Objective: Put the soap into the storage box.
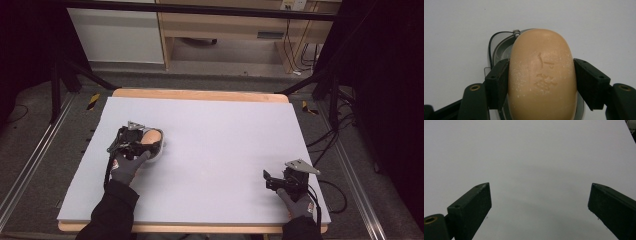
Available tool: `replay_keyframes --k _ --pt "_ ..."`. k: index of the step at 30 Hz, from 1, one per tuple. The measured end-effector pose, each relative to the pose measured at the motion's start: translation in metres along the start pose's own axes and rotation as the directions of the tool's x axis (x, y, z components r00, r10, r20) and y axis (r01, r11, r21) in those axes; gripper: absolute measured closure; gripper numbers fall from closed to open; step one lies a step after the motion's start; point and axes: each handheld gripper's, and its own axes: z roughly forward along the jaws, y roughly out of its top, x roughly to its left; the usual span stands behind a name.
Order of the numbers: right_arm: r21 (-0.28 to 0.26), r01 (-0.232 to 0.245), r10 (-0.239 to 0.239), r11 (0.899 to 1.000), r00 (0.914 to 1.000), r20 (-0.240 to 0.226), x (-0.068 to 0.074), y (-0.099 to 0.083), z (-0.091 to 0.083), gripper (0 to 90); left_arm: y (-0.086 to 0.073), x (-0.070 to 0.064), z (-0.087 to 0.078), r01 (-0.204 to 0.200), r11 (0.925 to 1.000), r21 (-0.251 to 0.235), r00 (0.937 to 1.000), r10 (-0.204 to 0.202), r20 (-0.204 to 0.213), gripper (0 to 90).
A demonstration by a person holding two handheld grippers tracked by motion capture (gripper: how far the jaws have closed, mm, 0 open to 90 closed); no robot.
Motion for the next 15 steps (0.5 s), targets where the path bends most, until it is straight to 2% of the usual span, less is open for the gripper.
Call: replay_keyframes --k 15 --pt "0.003 0.004 -0.004 1.000 1.0000 -0.002 0.0007 -0.0002 0.0001 5.2 -0.0025 -0.0017 0.0031 0.004 1.0000 -0.002 1.0000 -0.004 -0.009 31.6"
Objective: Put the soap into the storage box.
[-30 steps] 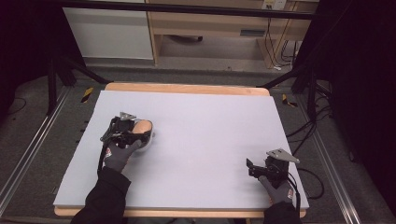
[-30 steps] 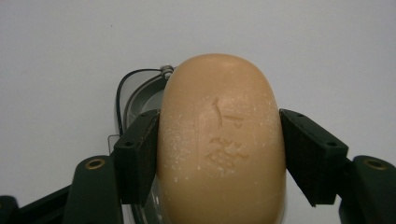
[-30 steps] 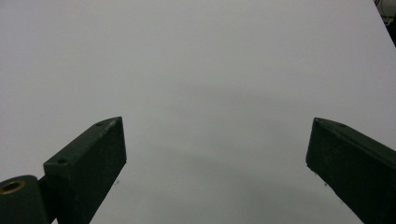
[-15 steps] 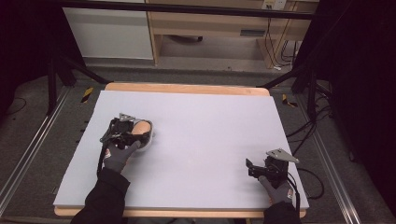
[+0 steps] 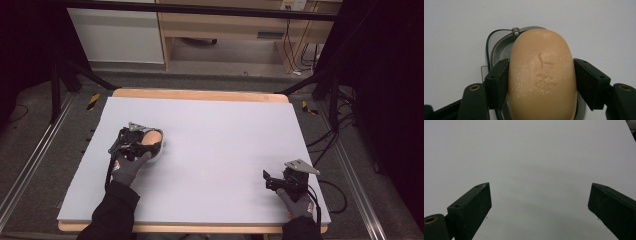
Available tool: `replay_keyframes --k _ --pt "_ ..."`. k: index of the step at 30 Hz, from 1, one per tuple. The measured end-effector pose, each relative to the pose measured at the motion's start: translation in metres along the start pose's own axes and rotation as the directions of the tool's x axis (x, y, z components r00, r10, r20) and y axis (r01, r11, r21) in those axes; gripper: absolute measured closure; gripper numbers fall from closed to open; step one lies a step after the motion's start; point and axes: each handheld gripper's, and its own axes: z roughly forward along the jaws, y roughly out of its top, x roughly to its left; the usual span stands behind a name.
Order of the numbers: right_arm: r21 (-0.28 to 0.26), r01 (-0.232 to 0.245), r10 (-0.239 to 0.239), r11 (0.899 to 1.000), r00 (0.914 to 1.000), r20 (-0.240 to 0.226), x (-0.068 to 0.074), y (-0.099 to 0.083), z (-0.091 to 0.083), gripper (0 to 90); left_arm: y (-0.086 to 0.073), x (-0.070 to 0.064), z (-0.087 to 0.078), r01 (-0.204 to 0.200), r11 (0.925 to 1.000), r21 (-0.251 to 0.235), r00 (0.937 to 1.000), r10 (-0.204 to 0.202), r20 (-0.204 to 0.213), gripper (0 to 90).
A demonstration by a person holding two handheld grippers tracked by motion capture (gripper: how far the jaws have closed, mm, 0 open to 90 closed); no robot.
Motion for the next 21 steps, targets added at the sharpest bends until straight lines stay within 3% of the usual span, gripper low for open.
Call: replay_keyframes --k 14,17,21 --pt "0.002 0.001 -0.001 1.000 1.0000 -0.003 0.0009 0.0001 -0.0001 5.2 -0.0018 -0.0022 0.0030 -0.021 0.9993 -0.032 0.9998 0.020 -0.003 26.5" --pt "0.002 0.000 0.000 1.000 1.0000 -0.004 0.0009 0.0001 -0.0001 5.2 -0.0014 -0.0046 0.0023 -0.048 0.9983 -0.034 0.9986 0.047 -0.024 25.0" --pt "0.002 0.001 -0.001 1.000 1.0000 -0.003 0.0010 0.0002 -0.0001 5.2 -0.0017 -0.0043 0.0016 -0.051 0.9982 -0.031 0.9985 0.051 -0.021 24.8"
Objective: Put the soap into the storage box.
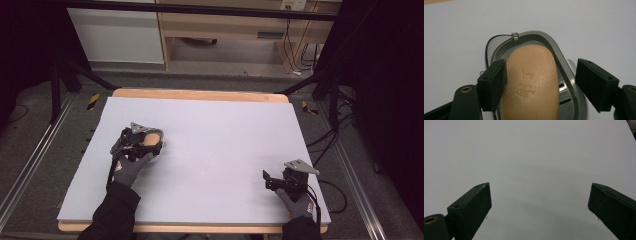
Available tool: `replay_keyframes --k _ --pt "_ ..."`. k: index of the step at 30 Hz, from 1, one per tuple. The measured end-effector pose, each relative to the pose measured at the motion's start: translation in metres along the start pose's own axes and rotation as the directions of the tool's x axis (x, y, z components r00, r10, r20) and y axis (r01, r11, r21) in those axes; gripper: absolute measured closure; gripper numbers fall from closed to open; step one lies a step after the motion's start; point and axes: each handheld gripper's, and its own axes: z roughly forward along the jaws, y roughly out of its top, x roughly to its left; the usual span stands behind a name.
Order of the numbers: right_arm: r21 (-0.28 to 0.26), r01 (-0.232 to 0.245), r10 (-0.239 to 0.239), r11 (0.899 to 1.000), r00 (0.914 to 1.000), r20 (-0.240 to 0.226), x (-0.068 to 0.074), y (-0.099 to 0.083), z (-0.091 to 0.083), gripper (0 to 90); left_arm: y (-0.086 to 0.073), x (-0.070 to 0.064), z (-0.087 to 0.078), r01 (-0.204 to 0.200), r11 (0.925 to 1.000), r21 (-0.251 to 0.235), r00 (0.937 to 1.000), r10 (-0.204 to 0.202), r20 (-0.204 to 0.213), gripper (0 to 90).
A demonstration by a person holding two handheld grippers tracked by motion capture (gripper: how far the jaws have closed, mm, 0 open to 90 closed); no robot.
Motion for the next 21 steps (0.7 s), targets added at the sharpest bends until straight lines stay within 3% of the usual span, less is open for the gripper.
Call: replay_keyframes --k 7,13,21 --pt "0.001 0.000 0.000 1.000 1.0000 0.000 0.000 0.000 0.000 5.2 -0.001 -0.001 -0.005 -0.001 0.9999 -0.013 0.9998 0.001 0.022 24.0" --pt "0.001 0.000 0.000 1.000 1.0000 0.001 0.000 0.000 0.000 5.2 -0.002 -0.005 -0.016 -0.027 0.9990 -0.035 0.9986 0.028 0.044 23.9" --pt "-0.002 0.000 0.000 1.000 1.0000 0.008 -0.001 0.000 0.000 5.1 -0.013 -0.008 -0.035 -0.052 0.9969 -0.059 0.9931 0.058 0.102 23.4"
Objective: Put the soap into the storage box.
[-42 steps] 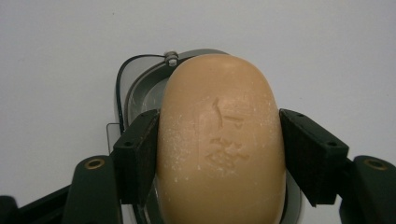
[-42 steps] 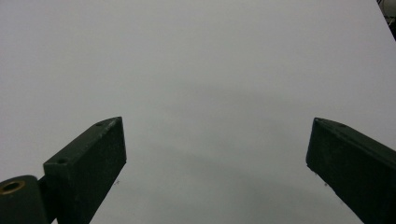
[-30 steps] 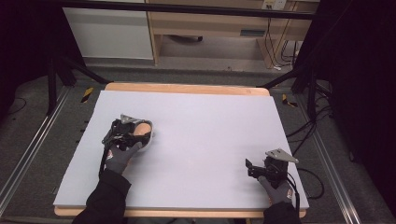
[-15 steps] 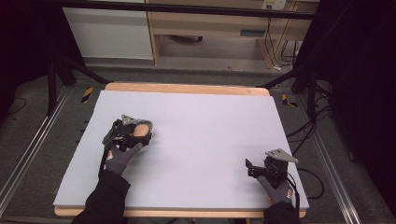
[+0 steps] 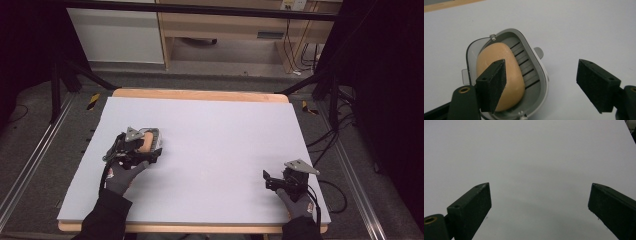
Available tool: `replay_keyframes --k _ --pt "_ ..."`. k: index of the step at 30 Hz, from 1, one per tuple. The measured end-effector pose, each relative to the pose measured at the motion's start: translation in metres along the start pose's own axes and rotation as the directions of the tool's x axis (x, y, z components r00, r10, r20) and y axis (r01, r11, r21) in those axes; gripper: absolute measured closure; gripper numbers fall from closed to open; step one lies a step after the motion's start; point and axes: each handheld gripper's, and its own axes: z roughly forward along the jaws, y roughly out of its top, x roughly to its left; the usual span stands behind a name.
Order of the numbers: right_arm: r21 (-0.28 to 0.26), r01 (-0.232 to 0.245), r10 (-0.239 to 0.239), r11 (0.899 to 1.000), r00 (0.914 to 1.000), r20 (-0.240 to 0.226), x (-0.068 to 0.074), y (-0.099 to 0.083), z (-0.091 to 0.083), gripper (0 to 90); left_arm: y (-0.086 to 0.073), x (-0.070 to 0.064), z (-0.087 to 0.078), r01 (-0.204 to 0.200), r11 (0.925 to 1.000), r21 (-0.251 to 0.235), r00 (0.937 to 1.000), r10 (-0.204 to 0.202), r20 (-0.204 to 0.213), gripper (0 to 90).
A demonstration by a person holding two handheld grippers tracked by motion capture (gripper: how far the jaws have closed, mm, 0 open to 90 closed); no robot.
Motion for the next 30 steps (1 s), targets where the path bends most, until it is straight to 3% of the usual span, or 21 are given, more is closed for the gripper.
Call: replay_keyframes --k 8,17,21,30 --pt "0.004 -0.005 0.005 1.000 1.0000 0.007 0.000 -0.001 0.000 5.0 -0.019 0.003 -0.019 -0.014 0.9997 -0.020 0.9998 0.014 0.013 22.9" --pt "0.026 -0.002 0.002 1.000 0.9998 0.017 -0.002 -0.005 0.001 4.8 -0.049 0.011 -0.039 -0.006 0.9983 -0.057 0.9996 0.004 -0.029 21.9" --pt "0.062 0.009 -0.011 0.998 0.9995 0.030 -0.002 -0.008 0.004 5.0 -0.059 0.014 -0.040 -0.003 0.9985 -0.054 0.9993 0.001 -0.039 21.6" --pt "0.064 0.005 -0.007 0.998 0.9994 0.035 -0.004 -0.009 0.002 5.0 -0.077 0.025 -0.036 0.034 0.9993 -0.018 0.9978 -0.035 -0.057 22.1"
